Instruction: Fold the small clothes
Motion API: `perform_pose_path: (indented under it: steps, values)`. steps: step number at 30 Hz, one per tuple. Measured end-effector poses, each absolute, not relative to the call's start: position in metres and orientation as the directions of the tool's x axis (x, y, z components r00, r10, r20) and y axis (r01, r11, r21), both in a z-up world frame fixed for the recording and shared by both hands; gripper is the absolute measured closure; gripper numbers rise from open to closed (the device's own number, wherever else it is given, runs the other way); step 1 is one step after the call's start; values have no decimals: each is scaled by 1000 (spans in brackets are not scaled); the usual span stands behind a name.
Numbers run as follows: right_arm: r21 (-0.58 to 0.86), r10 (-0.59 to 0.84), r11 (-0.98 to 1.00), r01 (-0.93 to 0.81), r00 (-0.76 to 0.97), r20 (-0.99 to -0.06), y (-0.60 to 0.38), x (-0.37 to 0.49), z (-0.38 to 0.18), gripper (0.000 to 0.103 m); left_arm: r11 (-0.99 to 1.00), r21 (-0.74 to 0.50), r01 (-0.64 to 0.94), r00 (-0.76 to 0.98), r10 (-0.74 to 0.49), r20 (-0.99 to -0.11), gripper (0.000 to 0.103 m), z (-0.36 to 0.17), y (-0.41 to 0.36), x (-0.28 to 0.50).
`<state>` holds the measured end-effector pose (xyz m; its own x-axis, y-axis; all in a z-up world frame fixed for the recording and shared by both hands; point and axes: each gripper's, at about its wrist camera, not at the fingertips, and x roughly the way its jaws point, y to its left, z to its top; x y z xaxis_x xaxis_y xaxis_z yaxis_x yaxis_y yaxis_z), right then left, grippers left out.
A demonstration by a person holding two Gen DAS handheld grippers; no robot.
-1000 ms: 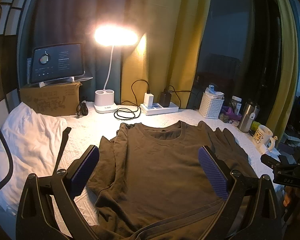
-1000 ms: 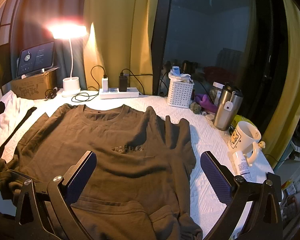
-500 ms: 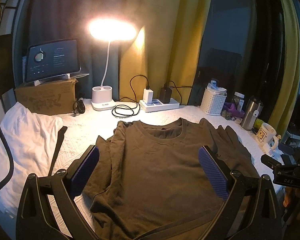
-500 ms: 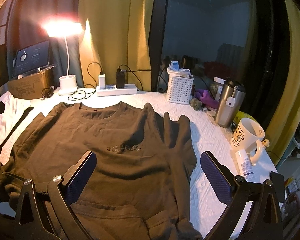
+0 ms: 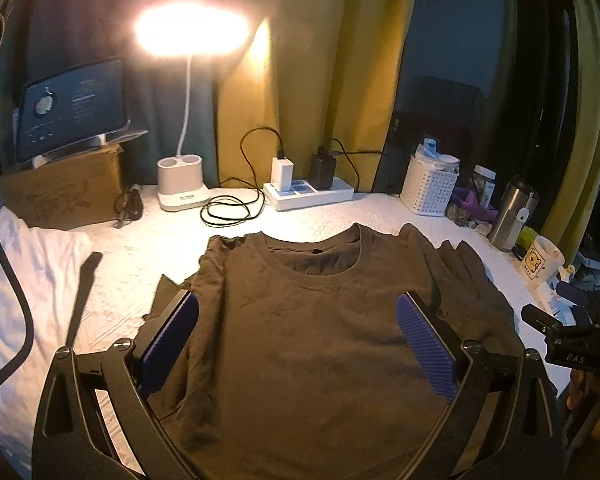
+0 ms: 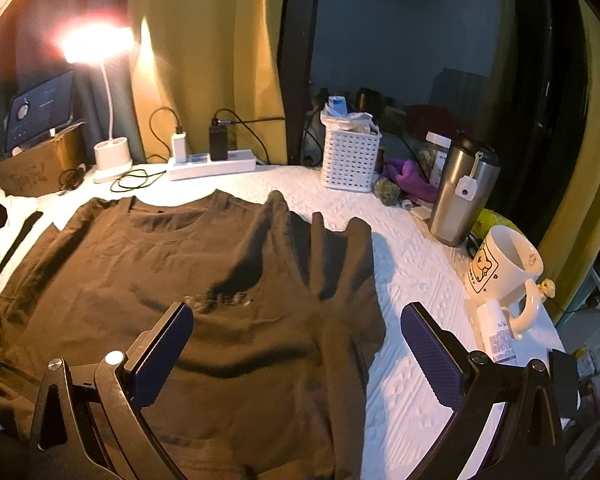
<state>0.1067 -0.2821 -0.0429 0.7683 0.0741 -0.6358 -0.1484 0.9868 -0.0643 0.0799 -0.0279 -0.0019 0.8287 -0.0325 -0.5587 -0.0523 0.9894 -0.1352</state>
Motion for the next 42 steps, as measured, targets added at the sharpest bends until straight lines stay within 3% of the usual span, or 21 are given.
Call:
perform_pose_path:
  steps: [15, 30, 32, 35, 38, 41, 42]
  values:
    - [-53, 28, 995, -88, 727, -687, -336, 192, -74, 0, 993, -99, -69, 792, -6, -610, 5, -17, -36, 140]
    - [51, 117, 991, -120, 654, -747, -353, 287, -113, 27, 991, -61, -122, 744, 50, -667, 5, -41, -23, 197]
    - [65, 130, 990, -124, 646, -752, -354, 297, -118, 34, 990, -59, -126, 737, 53, -673, 5, -44, -22, 202]
    - [96, 158, 987, -132, 628, -762, -355, 312, -125, 35, 990, -55, -127, 734, 57, -677, 5, -46, -20, 207]
    - [119, 175, 984, -133, 604, -777, -355, 322, -133, 57, 990, -54, -132, 728, 60, -683, 5, -47, -17, 208]
    - [121, 188, 981, -151, 601, -777, -350, 323, -134, 61, 989, -54, -135, 726, 61, -685, 5, -49, -15, 208]
    - [117, 189, 981, -157, 601, -776, -349, 324, -135, 68, 989, -54, -135, 726, 61, -685, 5, -49, -15, 208]
